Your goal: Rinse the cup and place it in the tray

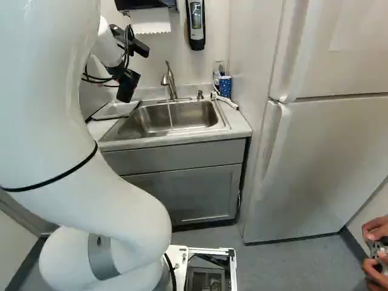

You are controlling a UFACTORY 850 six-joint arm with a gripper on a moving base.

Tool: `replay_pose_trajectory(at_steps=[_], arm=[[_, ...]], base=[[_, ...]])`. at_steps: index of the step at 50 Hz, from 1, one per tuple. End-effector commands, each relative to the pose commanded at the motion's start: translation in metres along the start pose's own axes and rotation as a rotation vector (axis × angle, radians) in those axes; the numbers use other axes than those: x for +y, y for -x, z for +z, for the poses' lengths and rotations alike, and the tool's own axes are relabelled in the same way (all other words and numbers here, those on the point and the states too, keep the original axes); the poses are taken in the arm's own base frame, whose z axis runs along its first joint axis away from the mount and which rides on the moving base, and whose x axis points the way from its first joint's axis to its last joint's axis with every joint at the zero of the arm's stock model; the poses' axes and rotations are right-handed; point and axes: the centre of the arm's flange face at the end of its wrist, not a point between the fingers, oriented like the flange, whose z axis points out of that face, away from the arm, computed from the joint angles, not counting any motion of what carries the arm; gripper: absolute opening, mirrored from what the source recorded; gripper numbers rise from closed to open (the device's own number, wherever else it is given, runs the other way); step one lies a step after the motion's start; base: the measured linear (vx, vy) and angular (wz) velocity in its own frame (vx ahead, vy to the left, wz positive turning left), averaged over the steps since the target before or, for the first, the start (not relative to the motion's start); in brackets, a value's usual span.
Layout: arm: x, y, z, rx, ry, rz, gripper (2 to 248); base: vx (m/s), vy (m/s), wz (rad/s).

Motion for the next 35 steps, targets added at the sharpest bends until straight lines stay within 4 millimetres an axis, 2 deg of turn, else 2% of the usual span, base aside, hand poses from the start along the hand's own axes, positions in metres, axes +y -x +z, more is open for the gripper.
replay_pose_trajectory(at_steps=[35], arm=[[0.0, 0.0, 0.0, 0.0, 0.0, 0.369, 114]], base=[[0.0, 0.0, 0.0]])
